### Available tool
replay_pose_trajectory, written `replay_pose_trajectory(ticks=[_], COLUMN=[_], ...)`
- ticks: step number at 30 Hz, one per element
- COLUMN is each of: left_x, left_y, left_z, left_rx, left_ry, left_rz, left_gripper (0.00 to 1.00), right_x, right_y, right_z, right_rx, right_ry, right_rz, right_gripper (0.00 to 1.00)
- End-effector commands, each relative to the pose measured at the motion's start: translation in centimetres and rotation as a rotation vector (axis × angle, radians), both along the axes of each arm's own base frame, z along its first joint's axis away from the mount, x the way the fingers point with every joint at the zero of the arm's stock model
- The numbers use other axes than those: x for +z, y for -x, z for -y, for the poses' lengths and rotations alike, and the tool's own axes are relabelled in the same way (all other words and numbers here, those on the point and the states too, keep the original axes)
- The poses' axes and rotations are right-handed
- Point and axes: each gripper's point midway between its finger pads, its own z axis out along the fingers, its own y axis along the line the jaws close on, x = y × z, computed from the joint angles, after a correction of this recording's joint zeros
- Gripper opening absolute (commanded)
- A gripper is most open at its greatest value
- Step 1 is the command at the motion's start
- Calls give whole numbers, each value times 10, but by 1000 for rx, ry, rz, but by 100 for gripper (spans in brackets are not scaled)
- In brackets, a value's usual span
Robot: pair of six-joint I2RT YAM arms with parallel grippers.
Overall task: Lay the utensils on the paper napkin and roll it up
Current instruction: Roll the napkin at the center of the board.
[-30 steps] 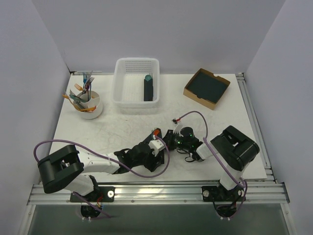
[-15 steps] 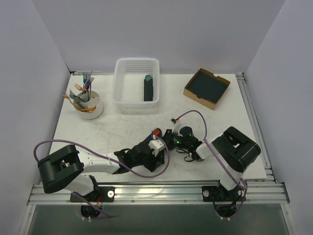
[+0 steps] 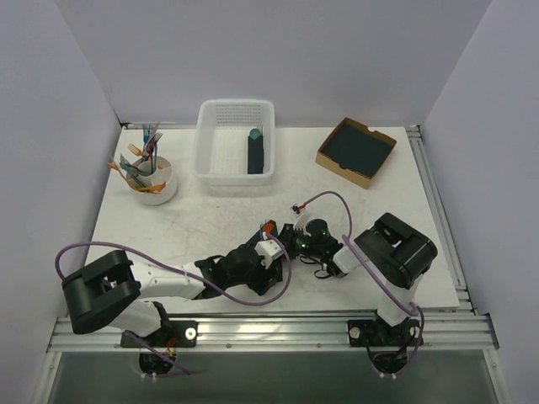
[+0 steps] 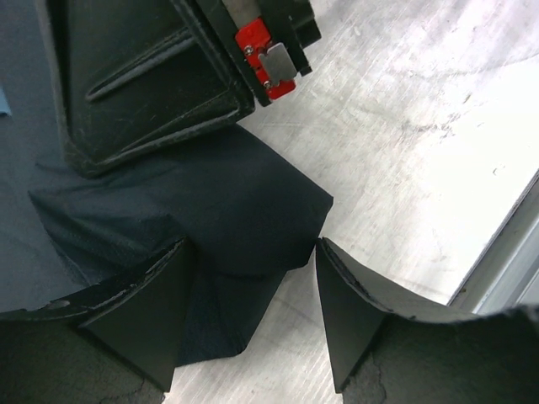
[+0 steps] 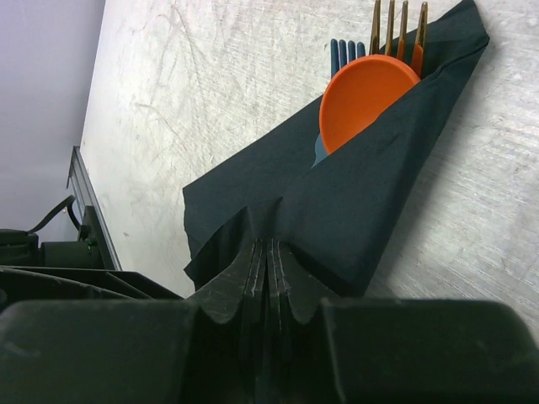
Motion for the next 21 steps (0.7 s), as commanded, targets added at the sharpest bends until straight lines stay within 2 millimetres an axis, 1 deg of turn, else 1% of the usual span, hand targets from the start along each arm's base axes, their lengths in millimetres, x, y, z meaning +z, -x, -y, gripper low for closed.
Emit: replay_pose_trajectory(ticks=[1,2,3,4,5,6,7,9,10,12,13,14,15,17,18,19,21], left_x=[28,33,48,49,56,66,74,82,88,98,95,94,90,83,78,74,67], left_y=[-7,-9,-11,-14,-16,-20,-26,-30,-34,-41,-44,-46,-48,-51,-53,-55,-57], left_z=[4,4,7,1,-1,-5,-13,-26,-38,-49,-59,-62,-71,-76,-78,-82,-84], left_rx=[23,32,39,60,90,127,177,261,314,401,435,467,506,535,555,579,601], left_ry=[44,47,74,51,55,60,30,19,0,13,-18,-18,-42,-54,-67,-77,-87], left_rz=[45,53,71,73,74,84,96,87,104,109,117,109,111,92,89,79,62], left_gripper=[68,68,68,68,69,68,68,68,68,69,70,70,71,71,72,73,79], right_x=[-3,-7,-7,-8,-13,-13,-14,-18,-18,-19,-19,-20,-20,-19,-16,-18,-14], right_y=[-4,-5,-5,-5,-6,-8,-8,-9,-9,-10,-9,-9,-9,-7,-3,-5,-2], right_z=[-3,-1,0,2,6,8,9,15,16,21,23,25,29,32,30,35,33], right_rx=[-13,-25,-31,-40,-61,-72,-87,-122,-136,-175,-189,-208,-240,-276,-278,-318,-319], right_ry=[9,25,28,33,55,60,64,81,87,102,108,113,123,131,130,148,141], right_rz=[3,-2,-2,-5,-10,-6,-11,-16,-15,-13,-15,-18,-9,-8,-2,4,16], right_gripper=[3,3,3,2,2,2,2,2,2,1,2,2,2,2,2,2,3])
